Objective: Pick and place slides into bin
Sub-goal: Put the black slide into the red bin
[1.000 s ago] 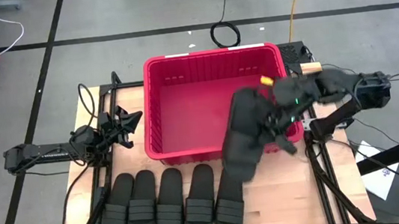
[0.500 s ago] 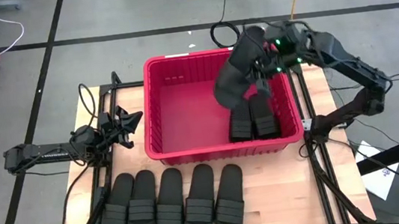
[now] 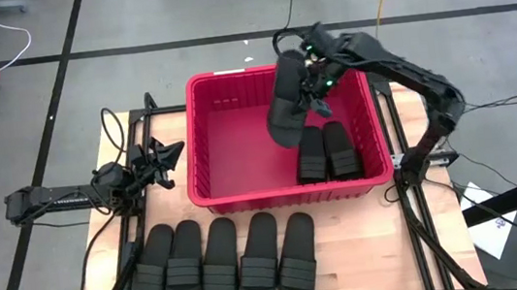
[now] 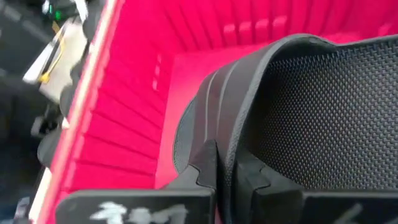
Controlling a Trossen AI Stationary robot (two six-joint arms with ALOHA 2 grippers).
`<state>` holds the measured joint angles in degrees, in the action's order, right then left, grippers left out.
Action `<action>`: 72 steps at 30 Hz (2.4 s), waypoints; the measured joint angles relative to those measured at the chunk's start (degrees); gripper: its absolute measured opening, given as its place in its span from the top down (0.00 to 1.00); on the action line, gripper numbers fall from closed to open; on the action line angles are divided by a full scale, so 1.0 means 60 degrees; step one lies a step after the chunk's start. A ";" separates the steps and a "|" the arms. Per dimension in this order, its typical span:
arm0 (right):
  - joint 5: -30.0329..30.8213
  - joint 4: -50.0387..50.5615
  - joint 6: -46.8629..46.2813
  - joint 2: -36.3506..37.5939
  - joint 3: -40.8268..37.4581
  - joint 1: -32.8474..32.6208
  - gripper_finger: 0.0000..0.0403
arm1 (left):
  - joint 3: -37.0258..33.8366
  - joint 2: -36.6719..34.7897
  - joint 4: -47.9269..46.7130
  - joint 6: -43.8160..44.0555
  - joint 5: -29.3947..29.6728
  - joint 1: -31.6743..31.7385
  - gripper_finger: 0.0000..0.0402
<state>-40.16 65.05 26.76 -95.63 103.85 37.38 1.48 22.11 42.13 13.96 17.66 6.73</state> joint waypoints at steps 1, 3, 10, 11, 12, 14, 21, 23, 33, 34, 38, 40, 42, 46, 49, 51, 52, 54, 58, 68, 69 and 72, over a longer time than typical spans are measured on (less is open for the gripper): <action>-0.0082 0.0011 0.0153 -0.0227 -0.0004 -0.0051 0.99 | 0.0000 0.0000 0.0000 0.0000 0.0090 0.0001 0.95; -0.0106 -0.0013 0.0353 -0.0635 -0.0004 -0.0183 0.99 | -0.0001 0.0000 0.0000 -0.0014 0.0176 0.0002 0.95; -0.0252 -0.0330 0.0195 -0.1885 -0.0004 -0.0778 0.99 | -0.0001 0.0000 0.0000 -0.0150 0.0350 0.0002 0.95; -0.0348 -0.0419 0.0112 -0.2034 -0.0004 -0.0857 0.99 | -0.0001 0.0000 0.0000 -0.0167 0.0438 0.0002 0.95; -0.0372 -0.0541 -0.0039 -0.2173 -0.0004 -0.0948 0.99 | -0.0001 0.0000 0.0000 -0.0211 0.0510 0.0002 0.95; -0.0438 -0.0849 -0.0314 -0.2482 -0.0004 -0.1120 0.99 | -0.0001 0.0000 0.0000 -0.0264 0.0577 0.0000 0.95; -0.0852 -0.0788 -0.0378 -0.3392 -0.0004 -0.1385 0.99 | -0.0001 0.0000 -0.0061 -0.0379 0.0581 -0.0001 0.95; -0.0820 -0.0723 -0.0395 -0.3567 -0.0004 -0.1364 0.99 | 0.0000 0.0000 -0.0060 -0.0379 0.0581 -0.0001 0.95; -0.1042 -0.0614 -0.0740 -0.3759 -0.0681 -0.1313 0.99 | -0.0001 0.0000 -0.0064 -0.0375 0.0581 0.0002 0.95; -0.1191 -0.0642 -0.0826 -0.3760 -0.0830 -0.1327 0.99 | -0.0001 0.0000 -0.0062 -0.0375 0.0581 -0.0001 0.95; -0.1305 -0.1235 -0.0994 -0.3747 -0.1467 -0.1497 0.99 | -0.0001 0.0000 -0.0063 -0.0375 0.0581 -0.0001 0.95; -0.1266 -0.1414 -0.1090 -0.3749 -0.1768 -0.1566 0.99 | -0.0001 0.0000 -0.0064 -0.0375 0.0581 0.0000 0.95; -0.1252 -0.1775 -0.1302 -0.3749 -0.1980 -0.1614 0.99 | -0.0001 0.0000 -0.0062 -0.0375 0.0581 0.0001 0.95; -0.1324 -0.2224 -0.1483 -0.3746 -0.2316 -0.1683 0.99 | 0.0000 0.0000 -0.0062 -0.0374 0.0581 -0.0001 0.95; -0.1480 -0.2446 -0.1615 -0.3745 -0.2594 -0.1723 0.99 | -0.0001 0.0000 -0.0062 -0.0372 0.0581 0.0000 0.95; -0.1602 -0.2425 -0.1557 -0.3731 -0.2788 -0.1744 0.99 | -0.0001 0.0000 -0.0062 -0.0372 0.0581 -0.0001 0.95; -0.1604 -0.2427 -0.1526 -0.3731 -0.2884 -0.1749 0.99 | -0.0001 0.0000 -0.0062 -0.0372 0.0581 0.0002 0.95; -0.1639 -0.2428 -0.1522 -0.3727 -0.3066 -0.1725 0.99 | -0.0001 0.0000 -0.0062 -0.0369 0.0581 -0.0001 0.95; -0.1704 -0.2446 -0.1332 -0.3709 -0.3359 -0.1727 0.99 | -0.0001 0.0000 -0.0062 -0.0368 0.0581 0.0000 0.95; -0.1603 -0.2759 -0.1271 -0.3720 -0.3435 -0.1739 0.98 | -0.0001 0.0000 -0.0058 -0.0306 0.0581 0.0002 0.95; -0.1603 -0.2801 -0.1290 -0.3716 -0.3436 -0.1739 0.97 | 0.0000 0.0000 -0.0058 -0.0291 0.0581 0.0002 0.95; -0.1545 -0.2918 -0.1434 -0.3665 -0.3442 -0.1750 0.90 | -0.0001 0.0000 -0.0058 -0.0273 0.0581 0.0002 0.95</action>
<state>-49.43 47.54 18.16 -117.62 83.20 26.87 1.48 22.11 41.78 12.32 21.15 6.74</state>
